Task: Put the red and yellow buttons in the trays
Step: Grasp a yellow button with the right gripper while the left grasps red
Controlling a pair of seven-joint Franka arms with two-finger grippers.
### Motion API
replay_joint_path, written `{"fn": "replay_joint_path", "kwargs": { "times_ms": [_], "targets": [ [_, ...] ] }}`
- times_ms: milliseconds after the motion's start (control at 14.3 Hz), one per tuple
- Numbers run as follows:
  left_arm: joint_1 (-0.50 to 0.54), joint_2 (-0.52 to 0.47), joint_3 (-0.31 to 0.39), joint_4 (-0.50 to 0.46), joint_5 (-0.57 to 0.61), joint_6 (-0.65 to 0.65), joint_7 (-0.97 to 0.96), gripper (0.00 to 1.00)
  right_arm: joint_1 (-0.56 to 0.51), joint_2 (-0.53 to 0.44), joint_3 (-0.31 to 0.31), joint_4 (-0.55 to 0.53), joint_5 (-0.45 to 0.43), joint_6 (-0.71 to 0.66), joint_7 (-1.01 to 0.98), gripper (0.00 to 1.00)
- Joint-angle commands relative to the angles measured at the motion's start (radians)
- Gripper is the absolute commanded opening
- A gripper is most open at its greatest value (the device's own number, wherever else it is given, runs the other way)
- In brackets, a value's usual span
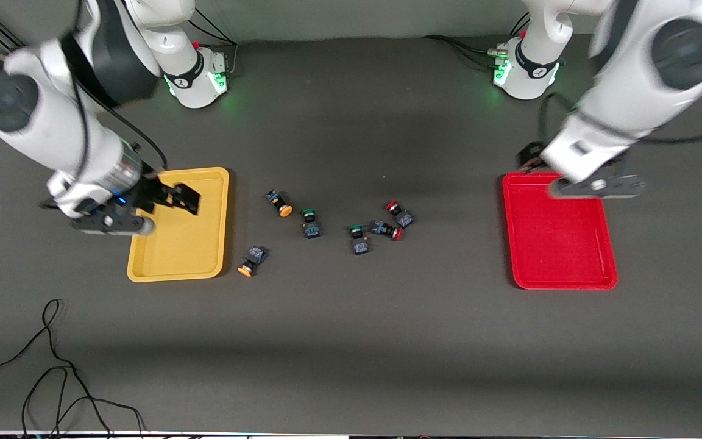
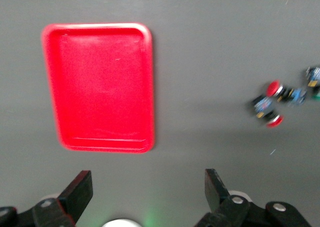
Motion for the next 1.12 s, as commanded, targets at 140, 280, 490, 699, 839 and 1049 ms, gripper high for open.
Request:
{"fn": "replay_joint_path", "kwargs": {
  "times_ms": [140,280,490,699,839,1049],
  "targets": [
    [-0.024,0.232,-0.135,0.007,-0.003,0.258,-0.425,1.00,0.092,0.224,0.003,0.006,-0.078,0.165,0.303,1.00],
    [-0.064,0.322,-0.151,0.014,0.005,0.369,-0.587,1.00,0.114,0.291,0.003,-0.023,-0.126,0.245,0.429,1.00],
    [-0.122,0.451,-0.151,0.014,0.004,0.504,-0.752,1.00,0.123,0.353,-0.001,-0.107,-0.168,0.401,0.499,1.00],
    [-0.164,0.540,-0.151,0.014,0.007,0.604,-0.897,0.99,0.123,0.394,-0.012,-0.130,-0.200,0.442,0.543,1.00],
    [-0.166,0.588,-0.151,0.016,-0.001,0.663,-0.970,0.99,0.120,0.416,-0.033,-0.139,-0.261,0.472,0.572,1.00],
    [-0.184,0.628,-0.156,0.039,0.004,0.681,-1.035,0.95,0.115,0.453,-0.041,-0.139,-0.269,0.537,0.574,0.85]
  ]
}}
